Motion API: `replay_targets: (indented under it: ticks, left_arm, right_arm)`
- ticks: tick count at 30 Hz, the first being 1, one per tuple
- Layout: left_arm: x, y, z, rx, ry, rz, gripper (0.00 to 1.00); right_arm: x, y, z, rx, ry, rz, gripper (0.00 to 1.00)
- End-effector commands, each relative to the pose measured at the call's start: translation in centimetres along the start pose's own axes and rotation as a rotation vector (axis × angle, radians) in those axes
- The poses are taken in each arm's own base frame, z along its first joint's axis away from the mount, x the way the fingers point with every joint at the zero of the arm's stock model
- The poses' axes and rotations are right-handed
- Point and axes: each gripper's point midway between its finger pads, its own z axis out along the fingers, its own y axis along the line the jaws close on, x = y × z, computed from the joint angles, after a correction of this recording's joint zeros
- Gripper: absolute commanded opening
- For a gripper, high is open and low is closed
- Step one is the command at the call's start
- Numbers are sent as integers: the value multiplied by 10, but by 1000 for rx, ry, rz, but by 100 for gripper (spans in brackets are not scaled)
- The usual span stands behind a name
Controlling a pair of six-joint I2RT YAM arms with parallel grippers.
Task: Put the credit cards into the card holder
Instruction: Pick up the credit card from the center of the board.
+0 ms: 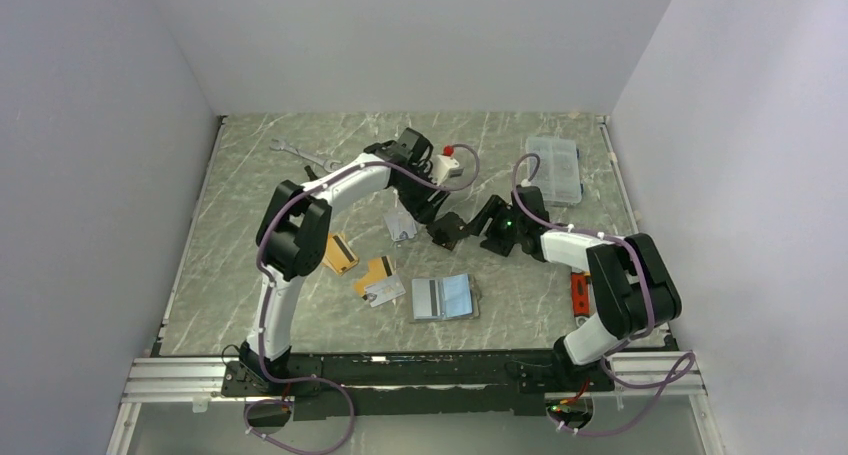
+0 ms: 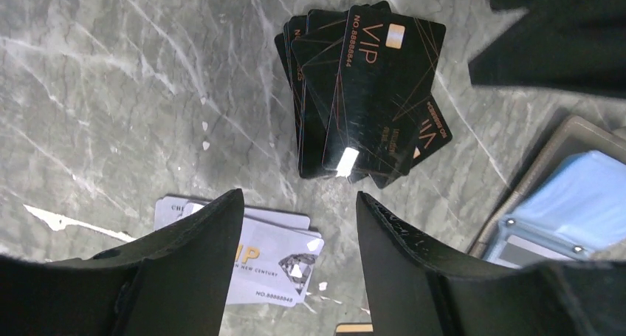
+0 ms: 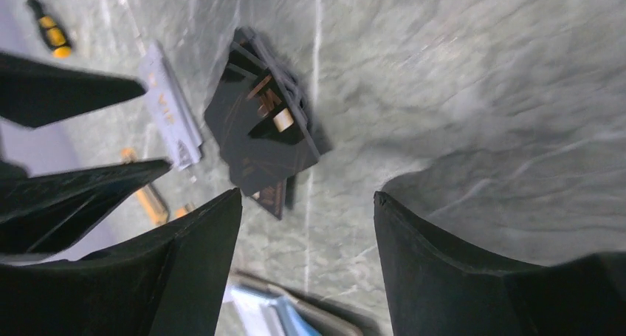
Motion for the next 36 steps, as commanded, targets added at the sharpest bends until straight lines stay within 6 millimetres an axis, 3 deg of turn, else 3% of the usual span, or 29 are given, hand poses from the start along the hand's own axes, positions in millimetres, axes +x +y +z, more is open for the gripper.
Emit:
replay_targets:
  ticks: [1, 12, 27, 36]
  left_arm:
    - [-17, 10, 6, -72, -20, 75, 63]
    - [-13, 10, 28, -118, 37, 137, 61]
    - [-8, -3, 40, -131, 65, 216, 60]
    - [0, -6, 38, -129, 83, 227, 57]
  right_arm:
    - [12, 25, 0, -184, 33, 98, 68]
    - [32, 6, 16, -219, 66, 288, 56]
    - [22, 2, 20, -221, -10, 351, 51]
    - [13, 13, 20, -271, -33, 356, 33]
